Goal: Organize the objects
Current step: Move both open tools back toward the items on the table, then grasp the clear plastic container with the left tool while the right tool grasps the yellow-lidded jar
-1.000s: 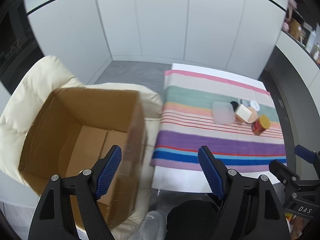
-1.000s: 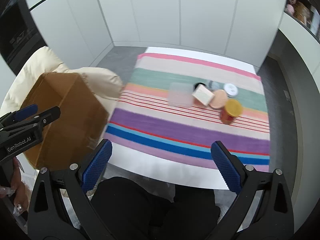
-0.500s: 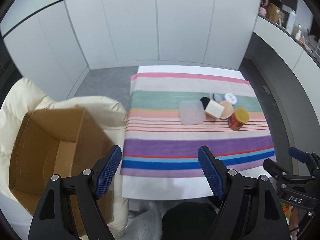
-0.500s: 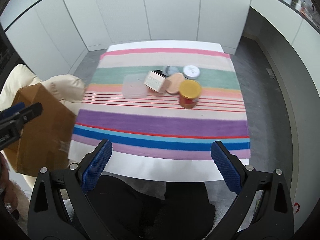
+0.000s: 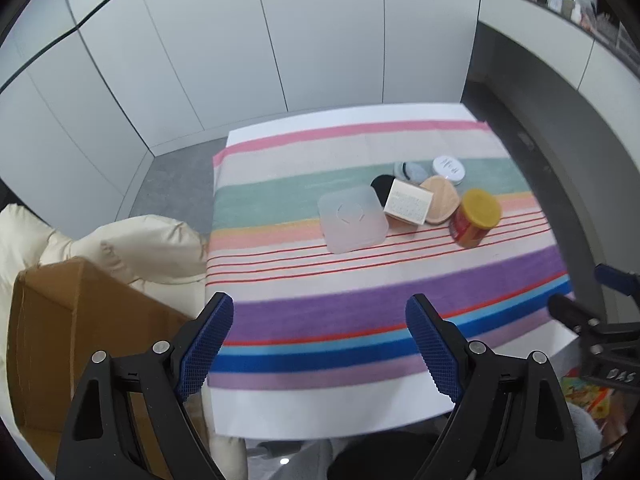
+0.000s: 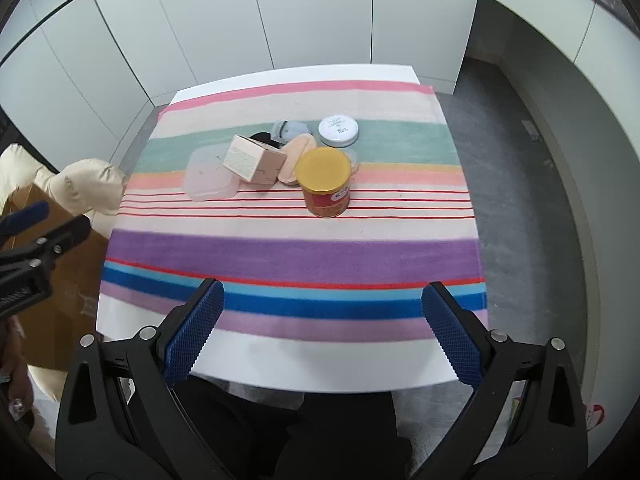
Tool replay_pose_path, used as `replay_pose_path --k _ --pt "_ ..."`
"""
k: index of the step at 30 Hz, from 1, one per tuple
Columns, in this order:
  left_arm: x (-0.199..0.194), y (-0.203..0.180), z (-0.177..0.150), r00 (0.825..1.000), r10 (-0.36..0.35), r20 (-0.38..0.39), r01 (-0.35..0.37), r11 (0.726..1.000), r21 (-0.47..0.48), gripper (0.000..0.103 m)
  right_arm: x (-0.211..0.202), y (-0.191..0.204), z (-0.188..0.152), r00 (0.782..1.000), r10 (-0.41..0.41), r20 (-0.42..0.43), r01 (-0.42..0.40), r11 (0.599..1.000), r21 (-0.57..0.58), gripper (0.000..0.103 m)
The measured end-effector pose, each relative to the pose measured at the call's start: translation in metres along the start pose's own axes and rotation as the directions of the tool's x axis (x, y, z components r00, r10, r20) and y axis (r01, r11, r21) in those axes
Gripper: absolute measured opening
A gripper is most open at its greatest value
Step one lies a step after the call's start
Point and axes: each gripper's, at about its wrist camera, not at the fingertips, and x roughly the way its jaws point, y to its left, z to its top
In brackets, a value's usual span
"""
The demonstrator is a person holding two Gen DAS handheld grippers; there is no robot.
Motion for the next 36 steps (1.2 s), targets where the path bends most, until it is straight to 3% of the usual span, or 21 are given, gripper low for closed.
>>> replay_pose_path --k 9,13,16,27,29,32,36 --pt "0.076 -0.024 0.017 0.998 -0.037 -0.042 0.040 0.998 0.056 0.089 0.060 -0.018 0.017 0.999 0.031 -0.015 -0.031 0.999 0.014 0.101" --pt "0.118 -0.028 0.023 0.989 -0.099 -0.106 0.100 0.995 -0.003 0.089 0.086 -0.017 0.029 0.999 0.036 0.003 -0.036 0.999 -0.003 0.101" --pt "0.147 -0.032 0.028 0.984 -0.105 -0.142 0.101 0.994 -0.036 0.089 0.107 -0.015 0.039 0.999 0.040 0.010 -0.040 0.999 0.003 0.101" --pt "0.204 -0.030 0.051 0.986 -0.104 -0.129 0.082 0.982 -0.169 0.089 0.165 -0.008 0.057 1.000 0.000 -0.005 0.000 1.000 0.014 0.100" --pt "0.209 -0.030 0.055 0.987 -0.100 -0.123 0.079 0.983 -0.164 0.088 0.167 -0.006 0.057 1.000 -0.011 0.001 0.011 1.000 0.006 0.095" --pt "0.212 -0.027 0.057 0.991 -0.104 -0.083 0.088 0.981 -0.170 0.085 0.170 -0.005 0.056 1.000 -0.009 0.000 0.009 1.000 0.000 0.060" --pt "0.211 -0.024 0.054 0.994 -0.077 -0.072 0.065 0.985 -0.161 0.084 0.169 -0.004 0.055 0.998 -0.060 -0.005 0.060 0.998 -0.016 0.057"
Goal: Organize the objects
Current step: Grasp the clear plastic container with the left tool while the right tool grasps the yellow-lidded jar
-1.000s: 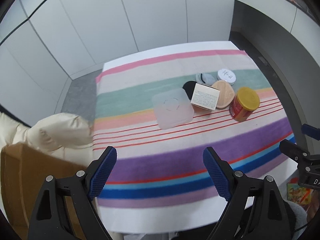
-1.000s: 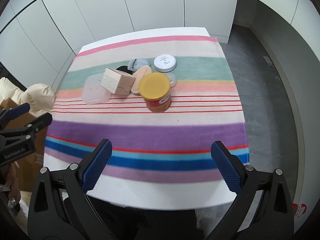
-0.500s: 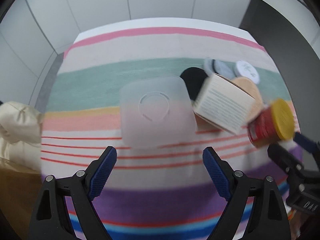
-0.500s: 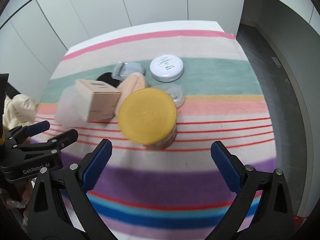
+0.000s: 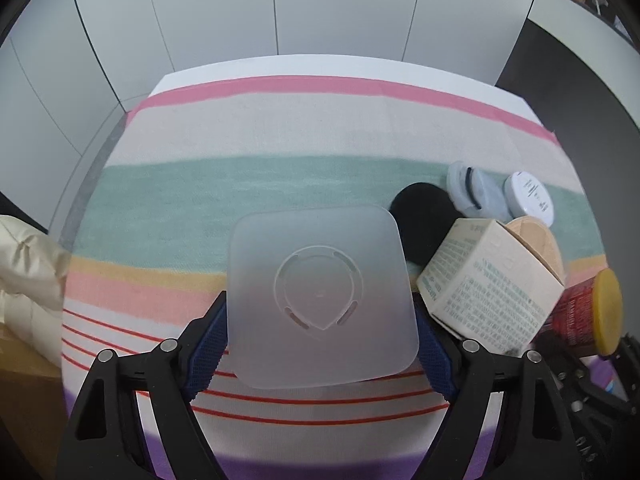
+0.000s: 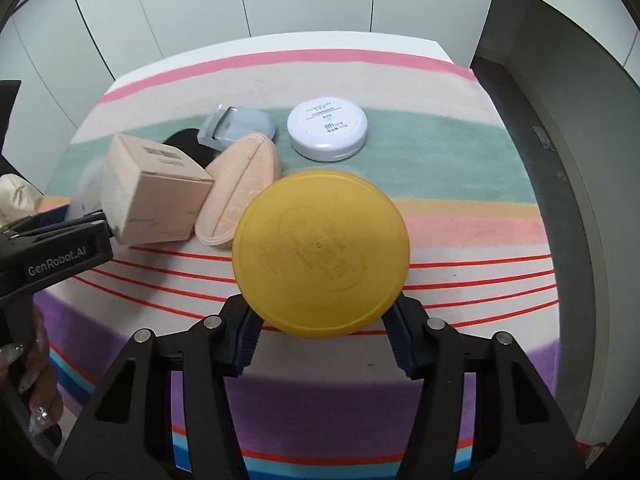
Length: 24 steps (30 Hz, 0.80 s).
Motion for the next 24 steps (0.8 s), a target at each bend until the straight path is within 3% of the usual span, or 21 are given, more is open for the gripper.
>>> replay_pose_path --k 11,24 --pt "-0.026 0.003 0.002 0.999 0.044 0.001 -0.044 0.999 0.028 0.084 -0.017 -0.005 0.003 1.000 -0.012 0.006 0.011 1.000 0.021 0.056" --pt "-0.107 0.016 0.023 0.996 0.060 0.072 -0.060 0.998 -0.010 0.084 -0.092 0.003 0.041 0.994 0.005 0.107 -0.005 1.000 -0.007 0.056"
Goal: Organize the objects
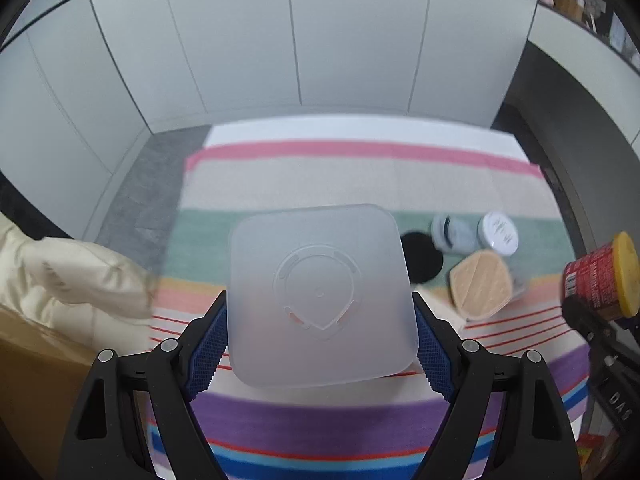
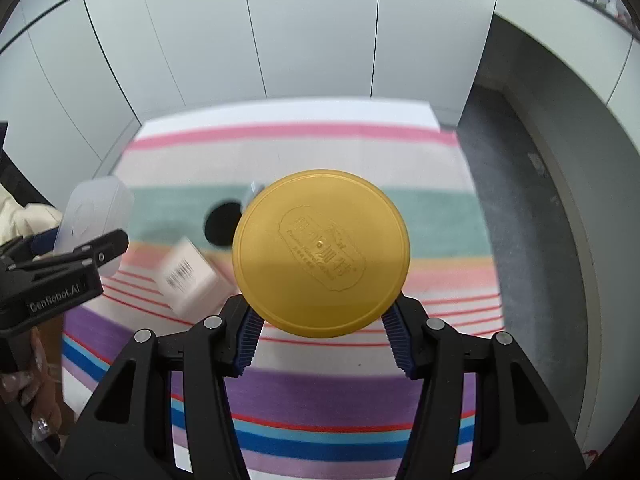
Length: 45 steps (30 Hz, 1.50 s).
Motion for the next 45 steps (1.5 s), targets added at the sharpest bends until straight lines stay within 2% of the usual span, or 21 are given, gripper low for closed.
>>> replay_pose_path --k 12,19,21,25,36,45 --pt "-0.105 0.013 0.048 0.994 0.019 0.106 -0.018 1.000 -0.013 0.084 -0.095 0.010 0.056 0.993 0.001 0.115 0.002 1.000 -0.024 0.056" --pt "-0.151 0.010 0.061 0.988 0.017 0.157 -0.017 1.000 -0.002 0.084 -0.142 0.018 0.078 0.985 0.001 0.170 0.008 0.999 -0.051 0.056" --pt "-0.159 0.008 0.061 0.987 -0.001 0.163 0.000 1.000 0.009 0.084 -0.152 0.021 0.081 0.984 0.008 0.179 0.002 0.998 -0.057 0.056" --pt "-0.167 0.004 0.060 0.986 0.010 0.168 -0.014 1.000 0.022 0.084 -0.162 0.025 0.081 0.983 0.013 0.185 0.001 0.997 -0.072 0.056" --pt "-0.178 0.005 0.047 0.991 -0.001 0.133 -0.001 1.000 0.012 0.084 -0.165 0.020 0.078 0.986 0.033 0.165 -0.019 0.996 -0.090 0.056" --pt "-0.198 0.003 0.019 0.993 -0.014 0.116 0.008 0.999 0.049 0.084 -0.177 0.018 0.059 0.990 0.059 0.130 -0.049 0.996 -0.079 0.056"
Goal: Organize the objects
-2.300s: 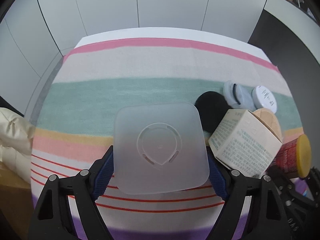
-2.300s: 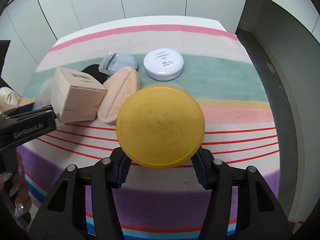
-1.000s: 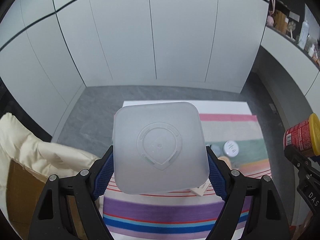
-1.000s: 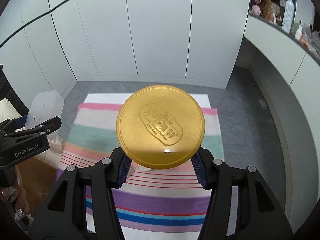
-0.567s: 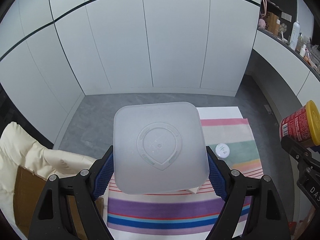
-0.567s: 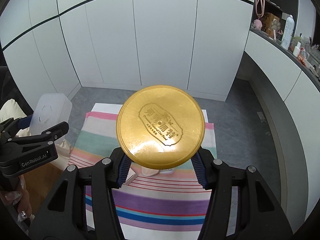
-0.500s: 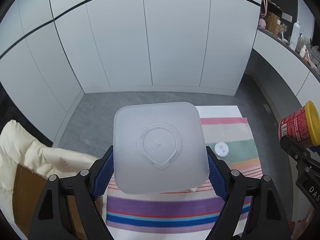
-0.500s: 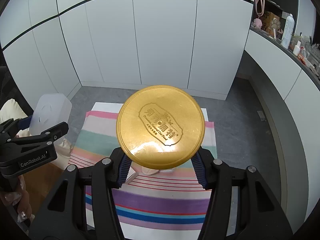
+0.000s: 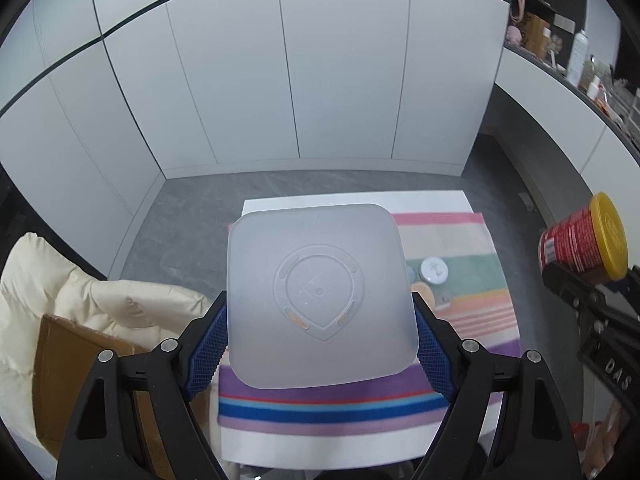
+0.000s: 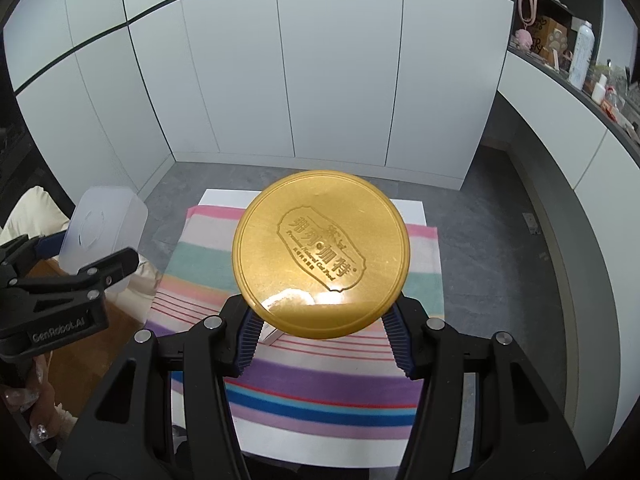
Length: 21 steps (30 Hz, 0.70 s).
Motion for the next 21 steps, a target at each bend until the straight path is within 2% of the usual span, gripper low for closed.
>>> replay_pose_path --k 9,15,21 --pt "-0.047 0.006 -0.035 1.000 -0.014 0.012 0.014 1.000 0.019 0.084 -0.038 -0.005 -0.033 1.000 -0.008 0.012 0.008 0.999 0.037 0.056" --pt "-0.077 0.007 -0.063 0.999 0.030 0.034 -0.032 0.998 0.051 0.084 -0.058 -0.004 -0.056 1.000 -0.016 -0.005 0.016 0.999 0.040 0.056" --pt "-0.095 0.016 -0.092 1.000 0.014 0.018 -0.015 1.000 0.014 0.084 -0.080 -0.003 -0.080 1.000 -0.020 -0.003 0.020 0.999 0.038 0.056"
